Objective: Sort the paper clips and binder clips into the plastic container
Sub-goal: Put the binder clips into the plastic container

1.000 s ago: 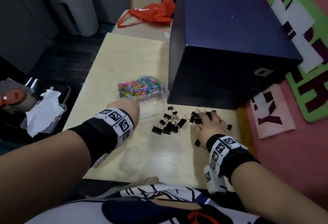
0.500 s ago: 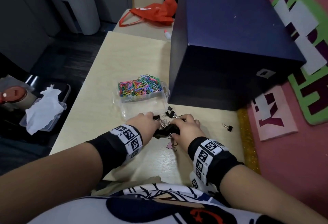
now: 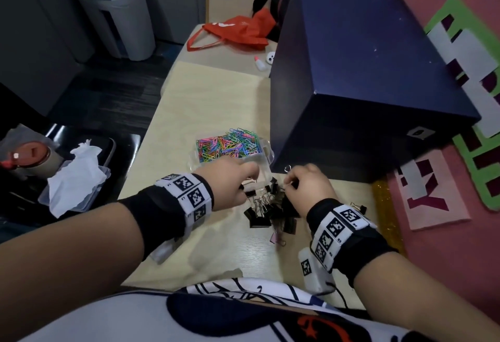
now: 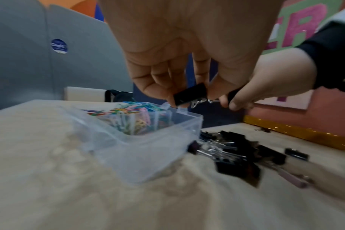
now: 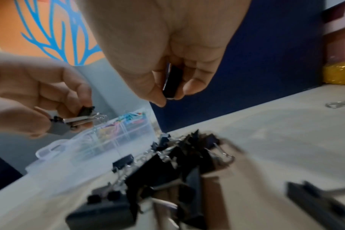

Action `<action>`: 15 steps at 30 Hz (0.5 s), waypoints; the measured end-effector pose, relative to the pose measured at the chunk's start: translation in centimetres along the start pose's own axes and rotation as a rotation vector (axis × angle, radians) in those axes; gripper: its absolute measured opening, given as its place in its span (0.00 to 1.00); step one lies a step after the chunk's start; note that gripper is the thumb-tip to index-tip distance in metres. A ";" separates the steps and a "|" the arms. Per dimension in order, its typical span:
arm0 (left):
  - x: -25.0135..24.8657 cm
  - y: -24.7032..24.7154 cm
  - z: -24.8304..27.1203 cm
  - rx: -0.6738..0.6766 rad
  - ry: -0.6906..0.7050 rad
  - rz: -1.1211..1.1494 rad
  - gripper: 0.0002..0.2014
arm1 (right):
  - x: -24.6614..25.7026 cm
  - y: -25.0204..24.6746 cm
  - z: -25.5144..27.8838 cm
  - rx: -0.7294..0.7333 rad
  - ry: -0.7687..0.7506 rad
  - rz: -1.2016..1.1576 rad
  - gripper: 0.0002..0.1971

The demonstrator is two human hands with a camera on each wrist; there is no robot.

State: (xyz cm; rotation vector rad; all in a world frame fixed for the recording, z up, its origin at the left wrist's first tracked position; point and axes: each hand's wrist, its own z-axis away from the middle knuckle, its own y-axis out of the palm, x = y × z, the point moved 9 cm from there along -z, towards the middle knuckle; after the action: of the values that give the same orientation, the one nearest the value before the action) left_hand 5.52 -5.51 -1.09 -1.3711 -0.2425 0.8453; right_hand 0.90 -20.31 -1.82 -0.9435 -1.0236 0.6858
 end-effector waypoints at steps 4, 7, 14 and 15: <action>3.2 -0.5 0.2 -0.012 -0.068 0.002 0.18 | 4.7 0.3 -0.4 0.021 -0.198 -0.087 0.09; 4.9 -0.2 0.3 0.022 -0.121 -0.031 0.17 | 5.4 0.9 -0.9 0.081 -0.154 -0.028 0.16; 1.7 0.4 -0.1 -0.011 -0.024 -0.158 0.16 | -2.3 3.9 0.8 0.396 0.199 0.333 0.35; 0.8 1.0 -0.2 0.008 0.014 -0.141 0.17 | -2.7 4.4 1.2 0.418 0.190 0.331 0.38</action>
State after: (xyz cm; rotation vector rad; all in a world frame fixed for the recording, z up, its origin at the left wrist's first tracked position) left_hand 5.81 -5.16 -2.31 -1.3354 -0.3205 0.7182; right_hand -1.46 -20.21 -6.59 -0.7954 -0.5289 1.0190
